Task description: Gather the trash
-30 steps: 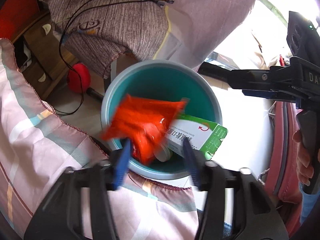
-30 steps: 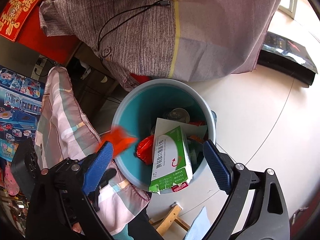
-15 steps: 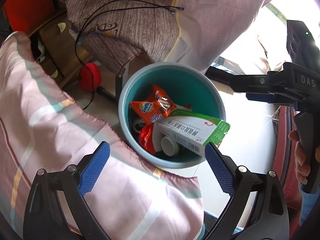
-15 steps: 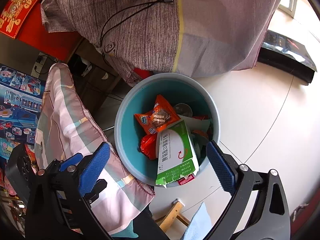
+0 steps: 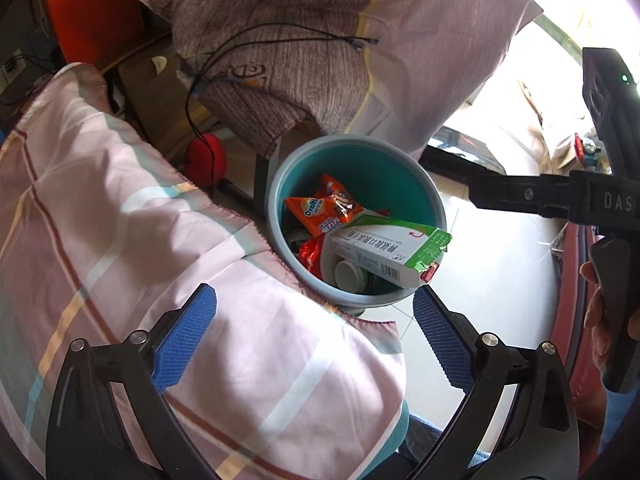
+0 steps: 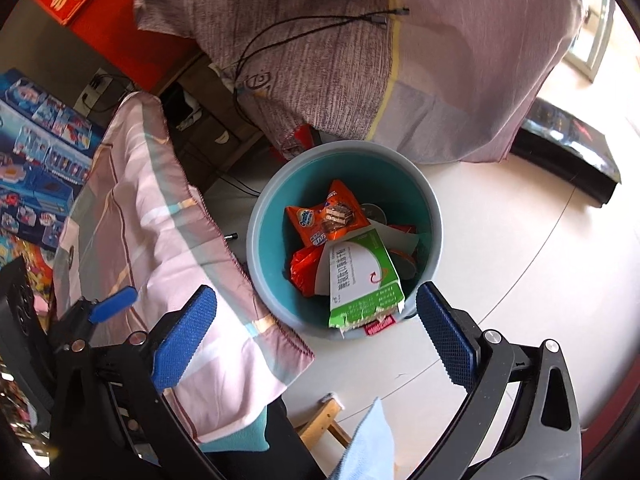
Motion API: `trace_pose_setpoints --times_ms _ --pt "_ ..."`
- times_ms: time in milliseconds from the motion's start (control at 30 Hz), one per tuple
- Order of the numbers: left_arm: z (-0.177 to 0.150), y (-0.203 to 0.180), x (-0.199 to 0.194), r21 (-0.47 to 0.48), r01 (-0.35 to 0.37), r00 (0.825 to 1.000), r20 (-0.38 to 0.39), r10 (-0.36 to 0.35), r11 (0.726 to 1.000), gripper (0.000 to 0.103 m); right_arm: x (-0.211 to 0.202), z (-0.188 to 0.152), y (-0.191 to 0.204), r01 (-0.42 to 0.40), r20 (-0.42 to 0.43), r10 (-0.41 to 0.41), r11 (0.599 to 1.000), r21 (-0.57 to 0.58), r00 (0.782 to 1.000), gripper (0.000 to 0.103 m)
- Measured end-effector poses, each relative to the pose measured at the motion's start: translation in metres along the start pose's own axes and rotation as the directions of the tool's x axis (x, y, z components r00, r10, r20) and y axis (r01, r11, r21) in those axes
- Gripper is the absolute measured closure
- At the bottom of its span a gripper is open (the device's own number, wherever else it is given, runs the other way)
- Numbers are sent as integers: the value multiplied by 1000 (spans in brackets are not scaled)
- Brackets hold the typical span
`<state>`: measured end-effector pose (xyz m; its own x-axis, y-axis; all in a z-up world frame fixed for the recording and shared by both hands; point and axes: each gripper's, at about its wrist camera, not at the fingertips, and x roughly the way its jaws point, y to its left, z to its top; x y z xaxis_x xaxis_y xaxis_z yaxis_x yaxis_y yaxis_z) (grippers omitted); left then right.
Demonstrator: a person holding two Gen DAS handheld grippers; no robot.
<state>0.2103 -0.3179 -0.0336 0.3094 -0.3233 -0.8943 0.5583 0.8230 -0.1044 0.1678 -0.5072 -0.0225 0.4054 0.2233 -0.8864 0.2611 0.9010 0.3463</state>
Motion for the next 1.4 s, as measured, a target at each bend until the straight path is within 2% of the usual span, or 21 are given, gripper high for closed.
trace_pose_setpoints --times_ms 200,633,800,1000,1400 --pt "-16 8 -27 -31 -65 997 37 67 997 4 -19 -22 18 38 17 -37 998 -56 999 7" --pt "-65 30 -69 -139 -88 991 92 101 986 4 -41 -75 58 116 81 -102 974 -197 991 7" --pt "-79 33 -77 -166 -104 988 99 121 981 4 -45 -89 64 110 97 -91 969 -220 991 7" --pt "-91 34 -88 -196 -114 984 114 138 974 4 -50 -99 69 117 113 -91 961 -249 989 7" --pt "-98 32 -95 -192 -128 981 121 153 973 4 -52 -103 68 119 117 -93 964 -239 989 7"
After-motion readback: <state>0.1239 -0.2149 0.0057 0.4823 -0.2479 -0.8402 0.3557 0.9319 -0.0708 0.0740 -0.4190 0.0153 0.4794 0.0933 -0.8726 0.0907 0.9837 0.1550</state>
